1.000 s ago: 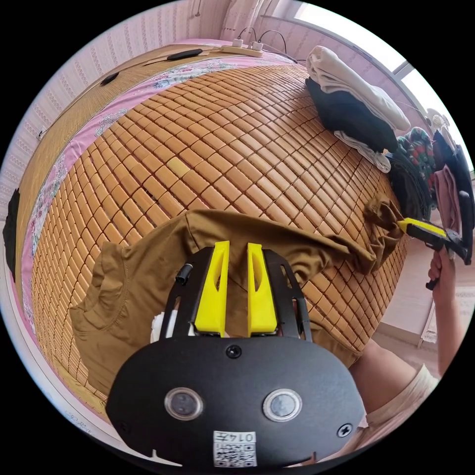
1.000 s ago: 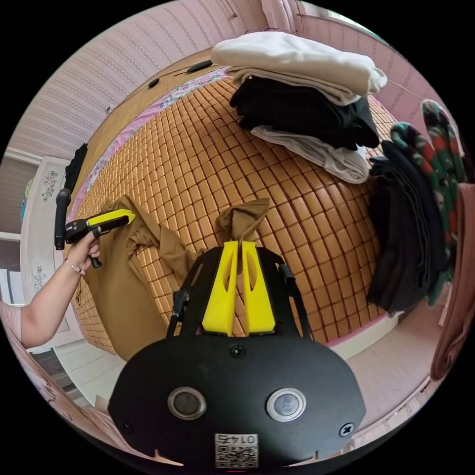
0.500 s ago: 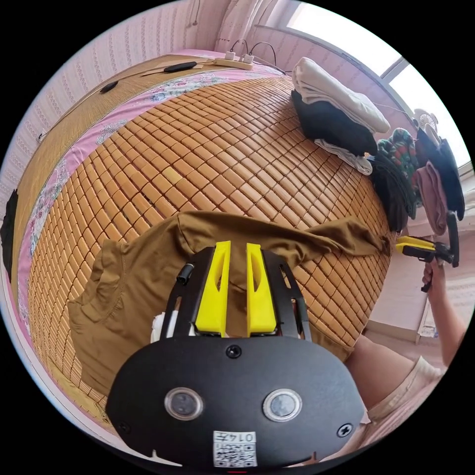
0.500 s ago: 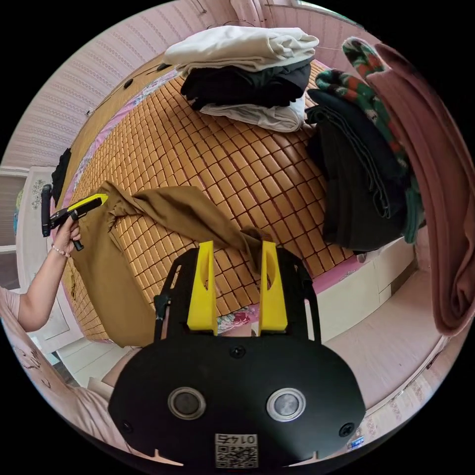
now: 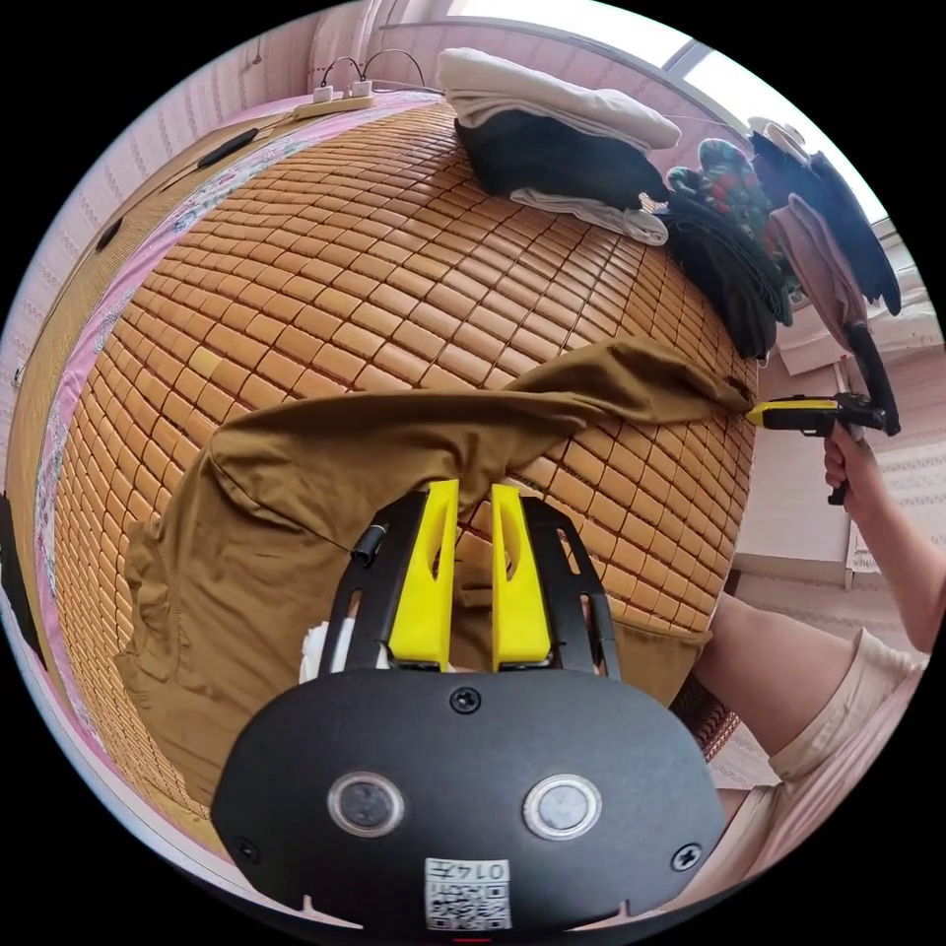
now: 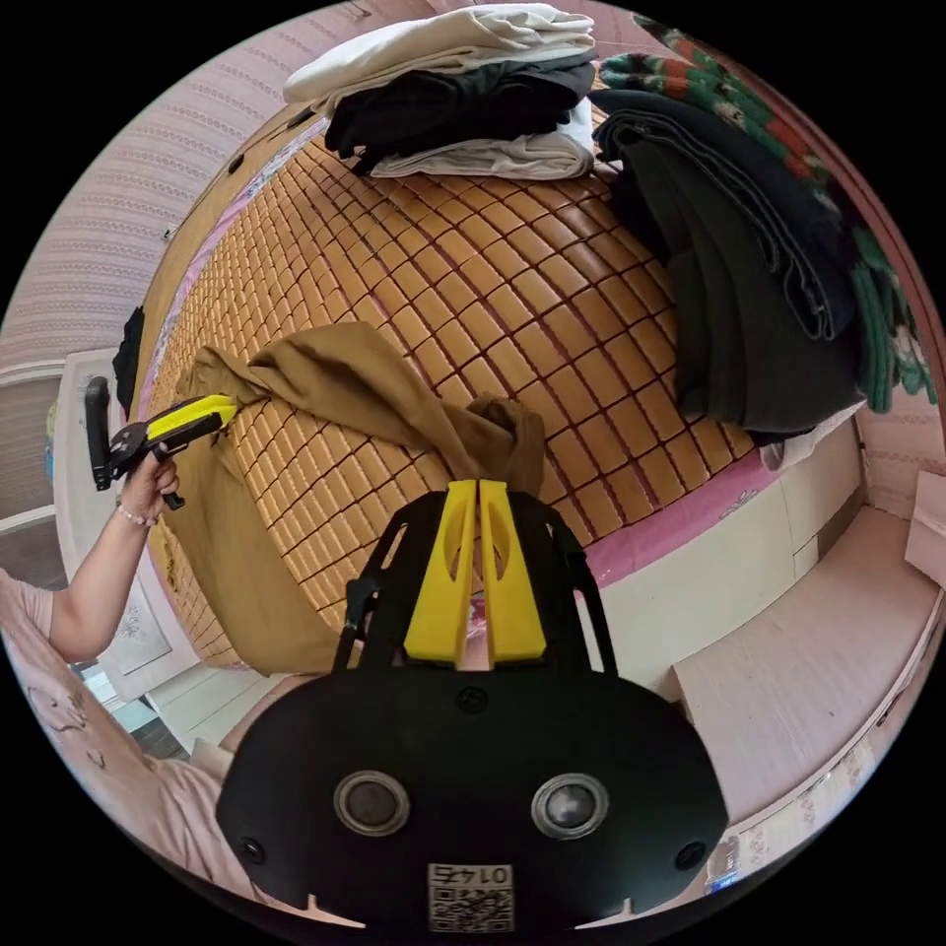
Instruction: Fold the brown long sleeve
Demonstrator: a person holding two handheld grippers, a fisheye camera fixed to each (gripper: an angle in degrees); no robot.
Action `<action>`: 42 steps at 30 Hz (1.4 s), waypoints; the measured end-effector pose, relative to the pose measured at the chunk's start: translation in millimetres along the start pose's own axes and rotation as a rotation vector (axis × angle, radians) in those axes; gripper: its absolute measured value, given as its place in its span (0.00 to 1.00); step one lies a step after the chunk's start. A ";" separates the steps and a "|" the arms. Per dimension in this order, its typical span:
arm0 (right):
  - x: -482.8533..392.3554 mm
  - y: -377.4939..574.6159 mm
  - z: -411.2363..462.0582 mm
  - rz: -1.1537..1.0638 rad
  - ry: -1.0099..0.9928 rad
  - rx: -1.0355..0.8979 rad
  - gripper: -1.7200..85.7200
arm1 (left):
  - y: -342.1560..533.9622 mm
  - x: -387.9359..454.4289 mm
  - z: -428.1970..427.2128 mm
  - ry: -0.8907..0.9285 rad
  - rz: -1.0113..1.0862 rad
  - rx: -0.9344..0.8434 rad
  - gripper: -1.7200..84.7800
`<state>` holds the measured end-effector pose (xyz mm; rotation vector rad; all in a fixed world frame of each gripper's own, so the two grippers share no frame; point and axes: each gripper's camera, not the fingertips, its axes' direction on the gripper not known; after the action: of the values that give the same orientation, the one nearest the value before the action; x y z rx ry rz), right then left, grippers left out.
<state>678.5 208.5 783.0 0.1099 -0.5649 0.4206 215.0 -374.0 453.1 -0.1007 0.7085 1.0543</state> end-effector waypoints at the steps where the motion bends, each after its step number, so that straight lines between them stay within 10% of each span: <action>1: 4.7 4.1 -2.0 0.006 -0.050 -0.024 0.02 | 1.8 -0.7 0.4 0.003 -0.006 0.012 0.09; 7: 56.6 47.8 -25.7 0.121 -0.527 -0.055 0.02 | 6.9 -3.4 2.6 0.015 -0.004 0.008 0.09; 12: 150.0 79.9 -34.3 0.419 -0.708 0.385 0.02 | 4.8 -6.7 4.1 0.038 -0.005 0.017 0.09; 17: 163.4 84.8 -14.4 0.383 -0.638 0.472 0.04 | 1.8 -9.3 -1.7 0.018 -0.017 0.047 0.09; 23: 97.1 60.5 20.2 0.146 -0.098 0.169 0.11 | -7.2 -5.4 -12.2 -0.060 0.061 0.123 0.09; 29: 105.9 59.5 42.0 0.178 -0.127 0.176 0.03 | -29.7 2.3 31.3 -0.105 0.099 -0.049 0.08; 42: 118.7 108.9 -45.5 0.169 -0.370 0.150 0.02 | 2.7 -4.4 -35.8 -0.029 0.081 0.243 0.01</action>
<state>746.2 359.5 807.4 0.2894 -0.9109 0.6127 194.1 -390.4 428.5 0.1540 0.8144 1.0369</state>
